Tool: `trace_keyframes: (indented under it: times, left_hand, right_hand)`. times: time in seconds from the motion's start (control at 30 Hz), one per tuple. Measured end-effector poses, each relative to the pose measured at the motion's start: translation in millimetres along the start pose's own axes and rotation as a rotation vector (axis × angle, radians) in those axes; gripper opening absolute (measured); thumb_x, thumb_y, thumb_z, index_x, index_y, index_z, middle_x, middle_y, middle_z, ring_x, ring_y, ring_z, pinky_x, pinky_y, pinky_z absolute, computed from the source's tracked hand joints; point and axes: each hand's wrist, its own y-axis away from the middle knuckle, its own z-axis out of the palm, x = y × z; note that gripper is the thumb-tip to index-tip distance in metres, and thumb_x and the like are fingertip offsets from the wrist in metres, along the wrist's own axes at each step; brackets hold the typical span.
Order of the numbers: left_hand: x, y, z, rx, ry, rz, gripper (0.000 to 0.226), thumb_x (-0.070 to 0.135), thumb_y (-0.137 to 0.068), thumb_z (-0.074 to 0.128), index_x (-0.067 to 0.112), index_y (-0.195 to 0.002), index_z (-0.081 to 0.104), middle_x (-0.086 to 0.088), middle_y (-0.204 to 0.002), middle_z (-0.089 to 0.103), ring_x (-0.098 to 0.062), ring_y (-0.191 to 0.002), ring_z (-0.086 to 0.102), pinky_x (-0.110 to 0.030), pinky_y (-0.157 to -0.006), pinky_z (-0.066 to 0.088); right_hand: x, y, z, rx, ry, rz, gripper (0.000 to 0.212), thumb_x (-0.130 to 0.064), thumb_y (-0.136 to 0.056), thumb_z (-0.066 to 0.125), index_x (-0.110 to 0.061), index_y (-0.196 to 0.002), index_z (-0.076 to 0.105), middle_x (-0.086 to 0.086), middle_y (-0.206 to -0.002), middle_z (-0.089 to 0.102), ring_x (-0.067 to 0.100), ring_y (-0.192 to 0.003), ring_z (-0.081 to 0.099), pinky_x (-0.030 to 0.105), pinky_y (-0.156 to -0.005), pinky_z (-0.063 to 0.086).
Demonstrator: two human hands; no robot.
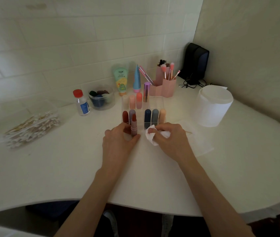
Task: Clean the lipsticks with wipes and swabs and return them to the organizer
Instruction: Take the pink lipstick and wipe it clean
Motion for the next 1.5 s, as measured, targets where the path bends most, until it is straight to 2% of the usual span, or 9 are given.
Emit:
trace_keyframes:
  times: [0.33,0.8,0.9,1.0,1.1,1.17,1.23,1.37,1.5]
  left_hand:
    - [-1,2,0,0.021,0.0,0.015,0.027,0.048,-0.085,0.07,0.028,-0.104,0.07,0.004,-0.1,0.073,-0.028,-0.098,0.063,-0.048,-0.085,0.054]
    - [2,7,-5,-0.001,-0.03,0.031,0.035,0.046,-0.088,0.071,0.026,-0.116,0.069,0.004,-0.112,0.071,-0.024,-0.105,0.059,-0.037,-0.087,0.049]
    - [1,19,-19,0.071,-0.004,0.083,0.033,0.044,-0.089,0.072,0.027,-0.116,0.068,0.009,-0.111,0.069,-0.013,-0.084,0.066,-0.036,-0.085,0.052]
    - [-6,28,-36,0.225,-0.022,0.165,0.024,0.039,-0.09,0.073,0.027,-0.11,0.069,0.012,-0.095,0.066,0.001,-0.067,0.057,-0.014,-0.069,0.044]
    - [-20,23,-46,0.295,-0.074,0.171,0.029,0.036,-0.091,0.073,0.022,-0.116,0.069,0.004,-0.106,0.061,-0.007,-0.081,0.056,-0.016,-0.073,0.04]
    - [-31,16,-47,0.227,-0.124,0.127,0.036,0.038,-0.091,0.072,0.025,-0.124,0.067,0.0,-0.119,0.056,-0.016,-0.1,0.058,-0.027,-0.081,0.044]
    - [-40,14,-46,0.176,-0.132,0.127,0.033,0.036,-0.092,0.07,0.026,-0.124,0.067,0.002,-0.117,0.055,-0.019,-0.105,0.058,-0.031,-0.083,0.046]
    - [-43,16,-48,0.173,-0.031,0.099,0.013,0.033,-0.091,0.073,0.028,-0.103,0.071,0.013,-0.093,0.06,-0.006,-0.077,0.058,-0.031,-0.074,0.051]
    - [-33,18,-63,0.017,0.496,-0.006,0.007,0.027,-0.088,0.078,0.025,-0.095,0.077,0.009,-0.094,0.076,-0.011,-0.064,0.062,-0.025,-0.066,0.05]
  right_hand:
    - [-2,1,0,-0.019,-0.014,0.02,0.013,-0.029,-0.092,0.073,-0.021,-0.087,0.082,-0.007,-0.084,0.075,0.01,-0.084,0.068,0.025,-0.078,0.049]
    - [0,1,0,-0.02,0.001,-0.013,0.012,-0.029,-0.092,0.073,-0.024,-0.085,0.082,-0.011,-0.08,0.073,0.008,-0.08,0.067,0.027,-0.076,0.049]
    - [1,0,-1,-0.031,0.014,-0.017,0.013,-0.031,-0.092,0.074,-0.024,-0.085,0.082,-0.012,-0.08,0.072,0.008,-0.08,0.067,0.025,-0.075,0.049]
    - [-2,0,-2,-0.098,0.05,-0.04,0.011,-0.033,-0.09,0.076,-0.035,-0.08,0.079,-0.021,-0.076,0.068,0.001,-0.079,0.064,0.011,-0.07,0.043]
    - [-4,2,-1,-0.234,0.039,-0.081,0.006,-0.03,-0.088,0.078,-0.03,-0.084,0.082,-0.015,-0.084,0.071,0.003,-0.084,0.065,0.017,-0.074,0.046]
    - [-5,4,-1,-0.316,0.027,-0.08,0.004,-0.033,-0.086,0.08,-0.032,-0.083,0.081,-0.013,-0.088,0.071,0.006,-0.085,0.065,0.025,-0.077,0.049]
    - [-7,6,0,-0.396,0.03,-0.095,0.001,-0.032,-0.085,0.081,-0.033,-0.086,0.081,-0.013,-0.088,0.07,0.005,-0.083,0.065,0.023,-0.076,0.047]
    - [-9,10,1,-0.522,0.022,-0.149,0.013,-0.032,-0.085,0.082,-0.028,-0.097,0.083,-0.01,-0.089,0.073,0.01,-0.083,0.068,0.03,-0.076,0.054]
    - [-8,12,2,-0.547,0.01,-0.159,0.016,-0.033,-0.086,0.082,-0.027,-0.101,0.083,-0.012,-0.091,0.074,0.01,-0.083,0.069,0.029,-0.074,0.051]
